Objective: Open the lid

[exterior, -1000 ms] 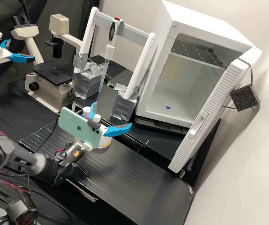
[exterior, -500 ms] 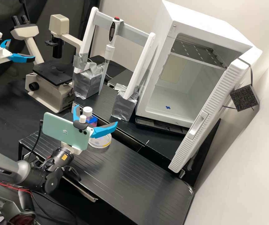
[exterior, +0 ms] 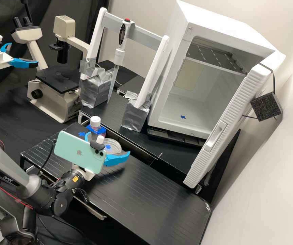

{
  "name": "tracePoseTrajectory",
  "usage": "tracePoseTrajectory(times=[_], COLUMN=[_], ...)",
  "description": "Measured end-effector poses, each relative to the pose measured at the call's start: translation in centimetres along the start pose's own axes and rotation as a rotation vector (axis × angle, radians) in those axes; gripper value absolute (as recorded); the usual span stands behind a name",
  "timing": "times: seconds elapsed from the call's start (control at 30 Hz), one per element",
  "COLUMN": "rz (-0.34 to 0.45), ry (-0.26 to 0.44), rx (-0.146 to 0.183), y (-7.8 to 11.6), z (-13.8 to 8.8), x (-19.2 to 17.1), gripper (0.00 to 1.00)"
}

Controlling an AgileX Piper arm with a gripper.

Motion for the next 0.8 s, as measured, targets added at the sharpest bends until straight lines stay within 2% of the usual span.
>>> tracePoseTrajectory(times=[0.23, 0.5, 0.8], rz=[-0.006, -0.035, -0.049], ry=[-0.006, -0.021, -0.022], rx=[0.018, 0.056, 0.024], y=[-0.04, -0.39, -0.57], z=[0.13, 0.73, 0.91], x=[-0.01, 0.27, 0.41], gripper=[1.0, 1.0, 1.0])
